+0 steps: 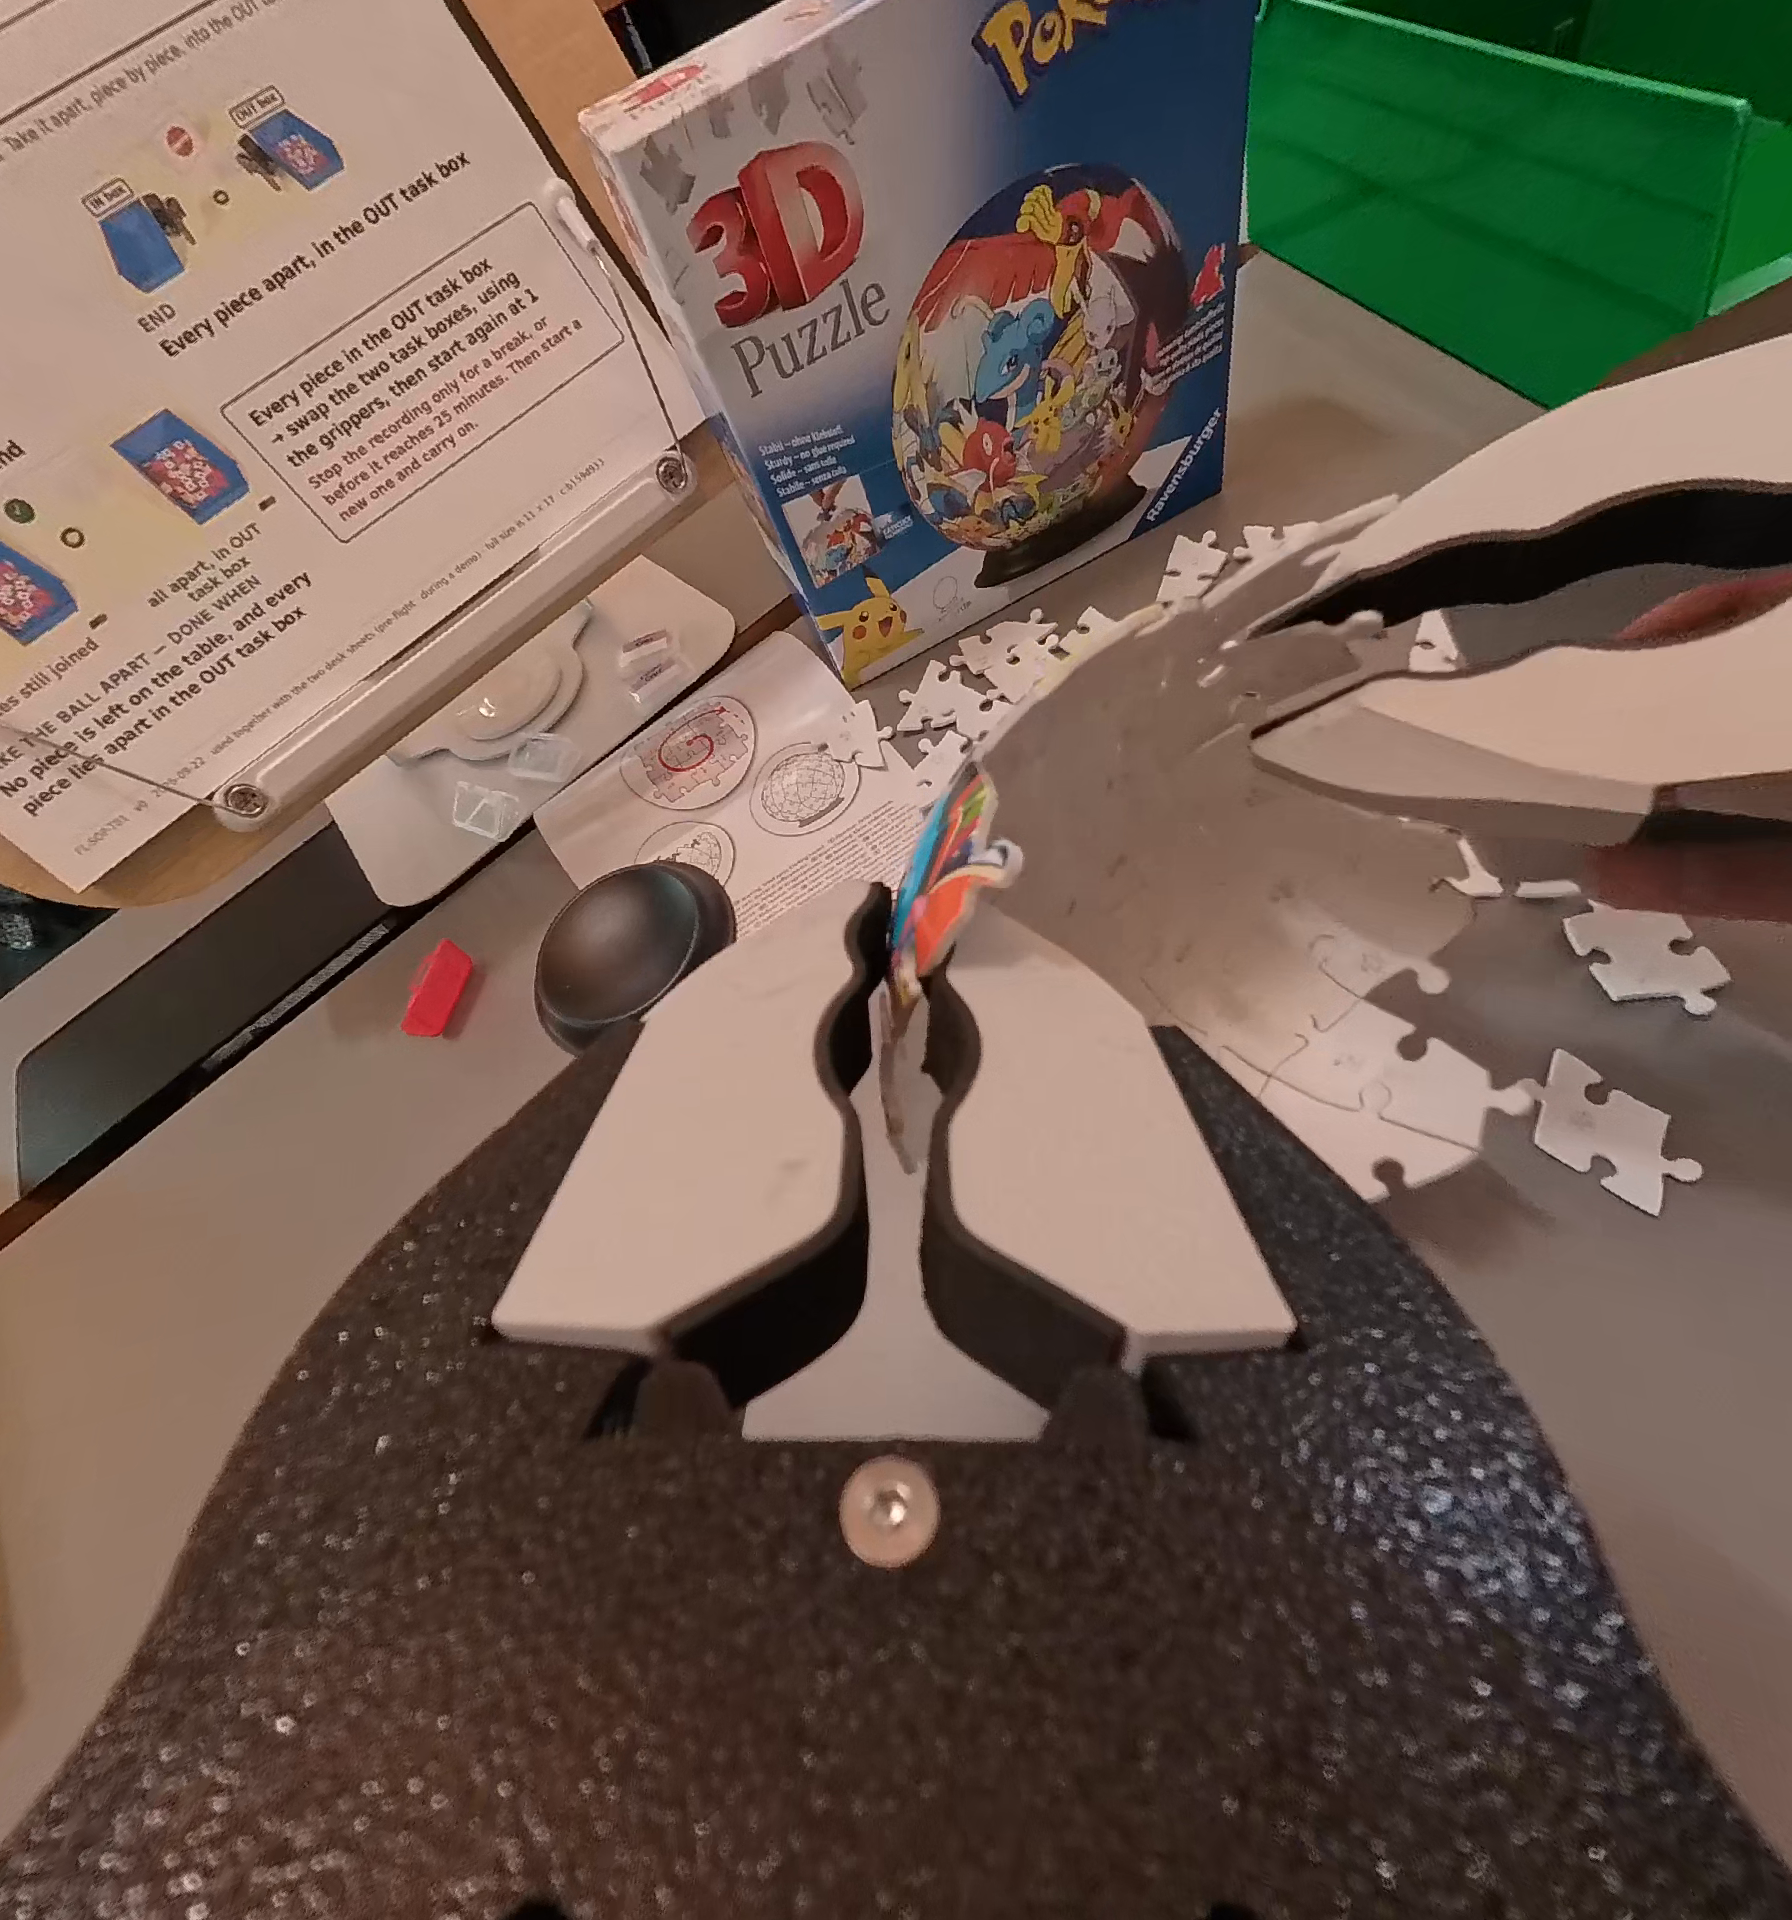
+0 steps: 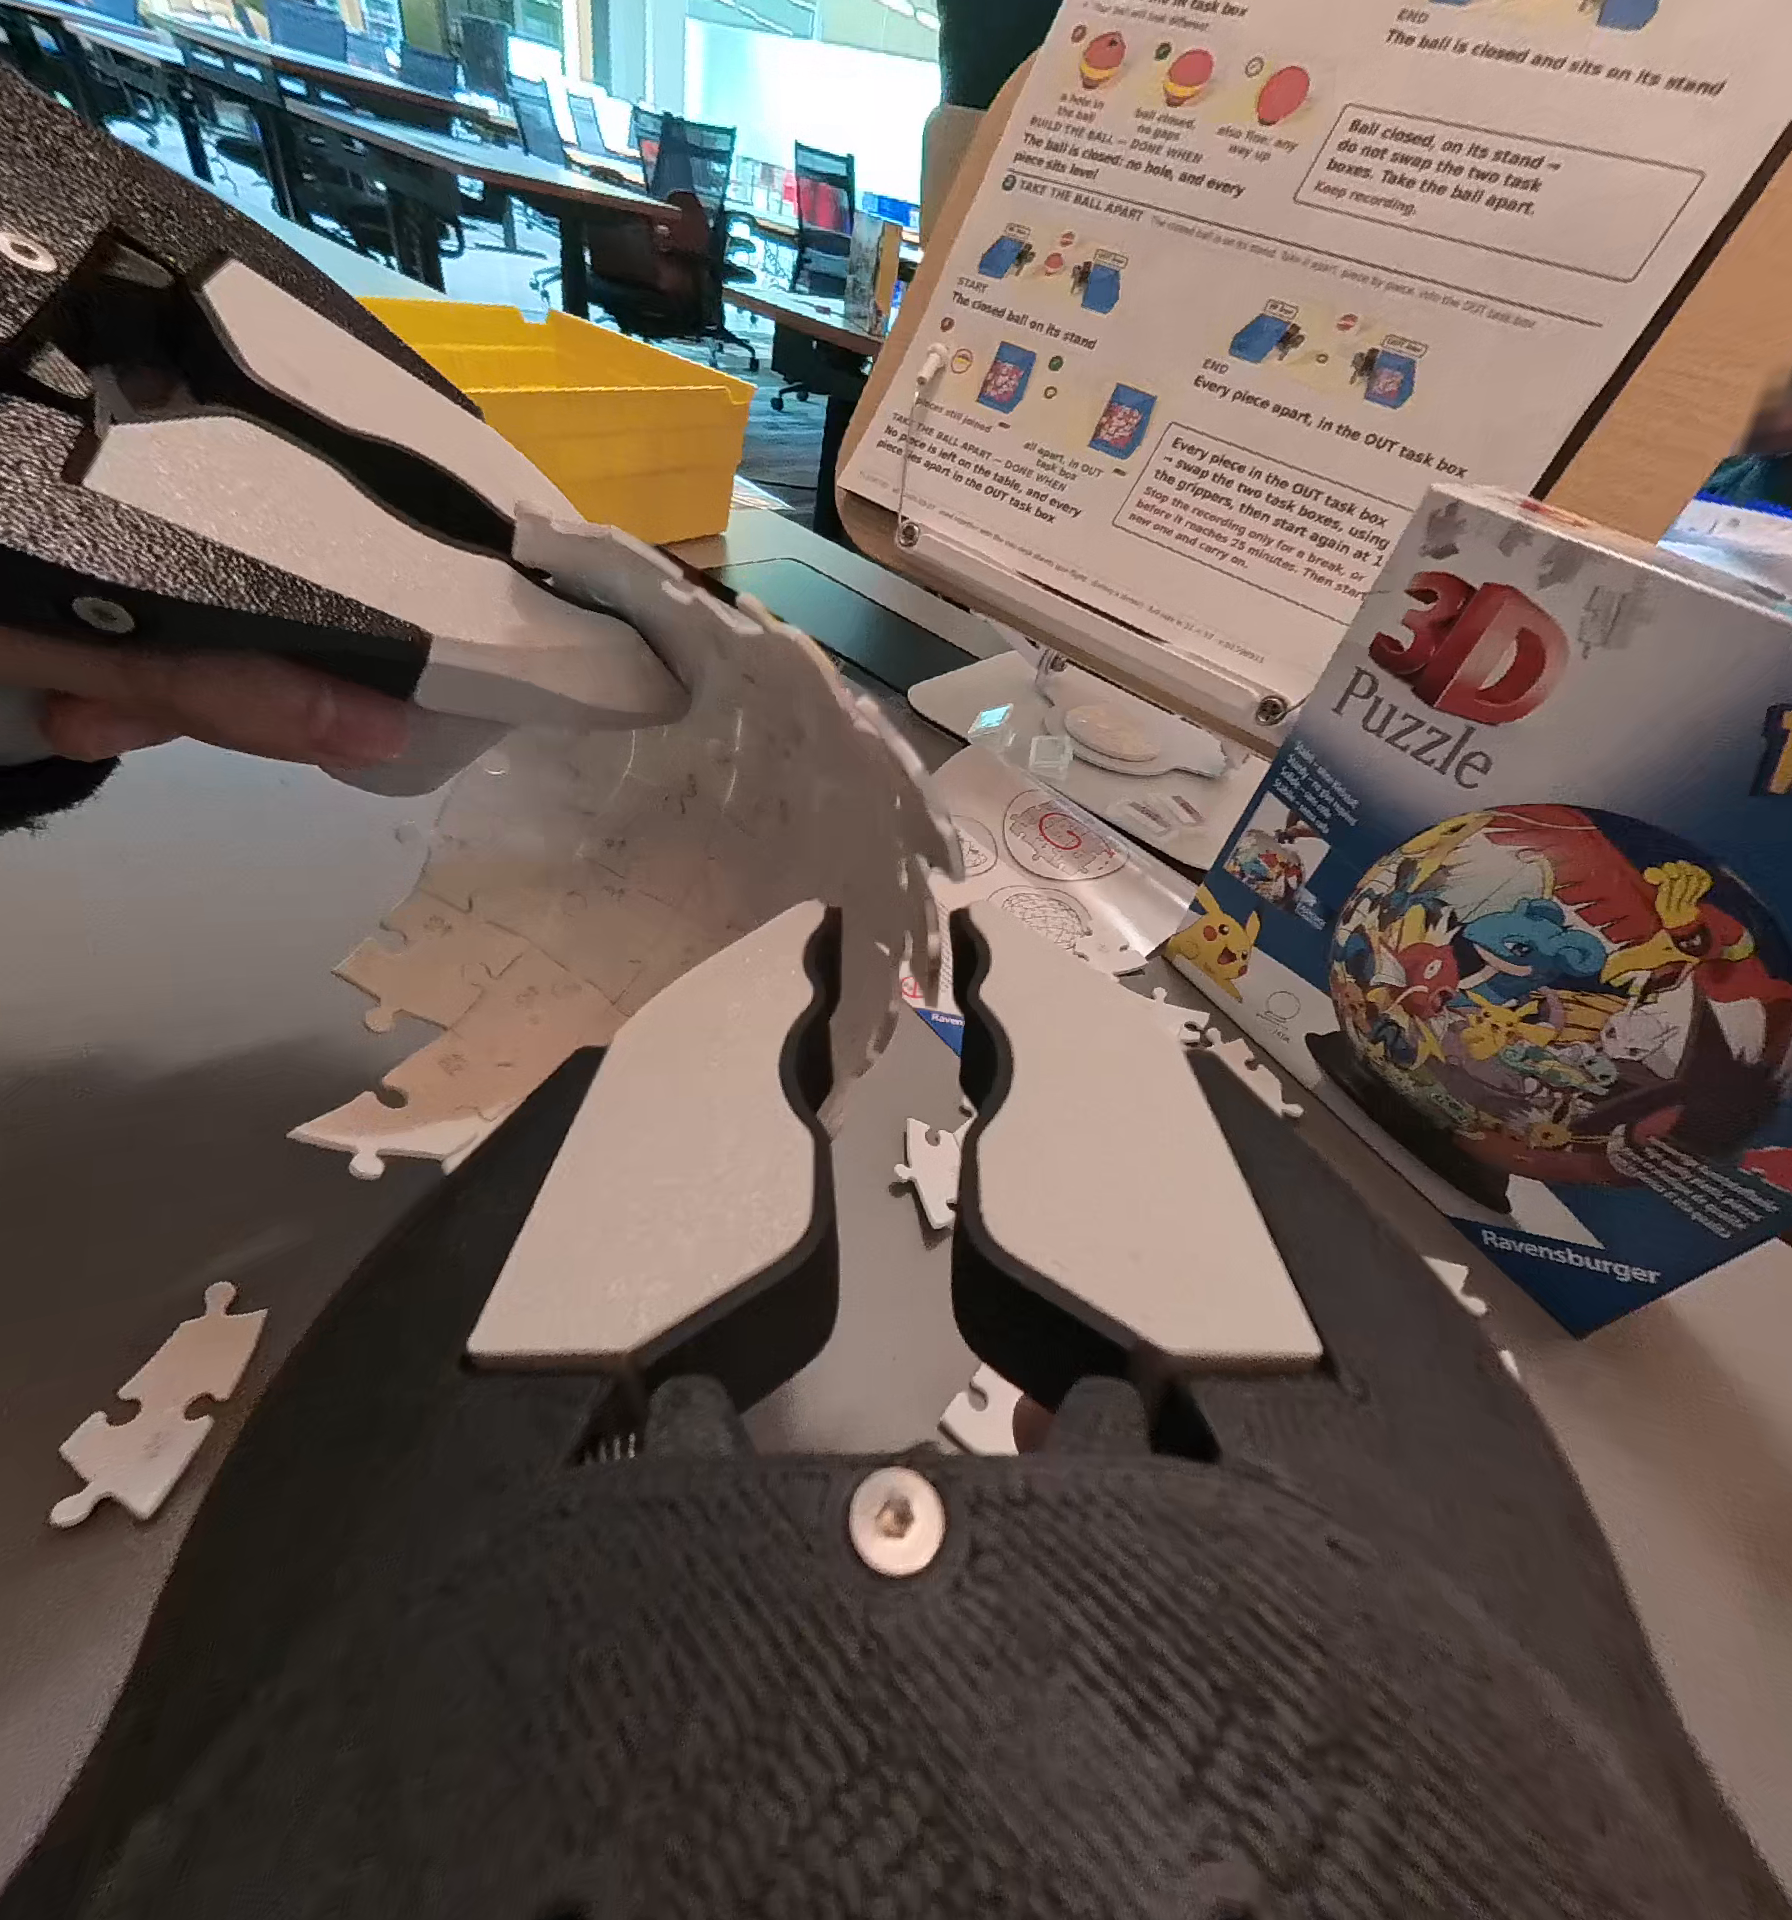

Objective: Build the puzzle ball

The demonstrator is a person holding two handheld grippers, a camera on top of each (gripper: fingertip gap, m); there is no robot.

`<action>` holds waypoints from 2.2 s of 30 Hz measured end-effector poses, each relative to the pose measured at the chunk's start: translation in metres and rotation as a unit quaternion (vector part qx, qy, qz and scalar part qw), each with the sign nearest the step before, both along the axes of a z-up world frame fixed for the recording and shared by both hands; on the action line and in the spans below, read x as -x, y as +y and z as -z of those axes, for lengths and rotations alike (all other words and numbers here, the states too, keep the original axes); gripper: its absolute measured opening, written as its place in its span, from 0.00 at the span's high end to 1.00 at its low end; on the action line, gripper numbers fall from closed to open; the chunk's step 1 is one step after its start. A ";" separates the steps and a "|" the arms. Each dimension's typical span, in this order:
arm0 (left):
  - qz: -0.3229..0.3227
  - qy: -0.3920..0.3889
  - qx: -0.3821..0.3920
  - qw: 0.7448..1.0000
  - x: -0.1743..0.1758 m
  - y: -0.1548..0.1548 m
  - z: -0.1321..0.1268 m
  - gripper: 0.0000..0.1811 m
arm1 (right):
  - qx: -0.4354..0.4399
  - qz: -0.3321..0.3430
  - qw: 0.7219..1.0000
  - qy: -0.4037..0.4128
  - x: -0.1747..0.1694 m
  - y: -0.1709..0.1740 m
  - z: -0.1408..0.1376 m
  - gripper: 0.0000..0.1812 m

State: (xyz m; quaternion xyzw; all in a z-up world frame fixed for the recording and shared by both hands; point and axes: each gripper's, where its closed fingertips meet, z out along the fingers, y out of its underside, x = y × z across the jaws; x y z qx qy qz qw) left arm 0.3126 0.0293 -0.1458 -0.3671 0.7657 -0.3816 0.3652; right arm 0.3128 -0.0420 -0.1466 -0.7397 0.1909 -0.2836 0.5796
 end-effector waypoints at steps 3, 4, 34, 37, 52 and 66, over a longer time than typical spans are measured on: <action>0.000 0.001 -0.002 1.000 0.000 0.000 0.002 0.97 | 0.013 0.002 1.000 0.004 -0.001 0.001 0.004 0.91; 0.000 0.001 -0.001 1.000 0.000 -0.001 0.002 0.97 | 0.017 0.003 1.000 0.006 -0.002 0.001 0.006 0.91; -0.047 -0.011 0.016 0.999 -0.004 0.031 0.017 0.97 | 0.041 0.004 0.999 -0.011 -0.005 0.032 0.031 0.97; -0.048 -0.025 0.017 0.998 -0.004 0.037 0.019 0.97 | 0.044 -0.001 0.999 -0.016 -0.005 0.038 0.034 0.96; -0.039 -0.043 0.013 0.998 -0.003 0.043 0.023 0.98 | 0.045 -0.055 0.997 -0.027 -0.010 0.051 0.021 0.84; -0.038 -0.045 0.014 0.998 -0.004 0.044 0.025 0.97 | 0.038 -0.037 0.997 -0.049 -0.014 0.052 0.022 0.97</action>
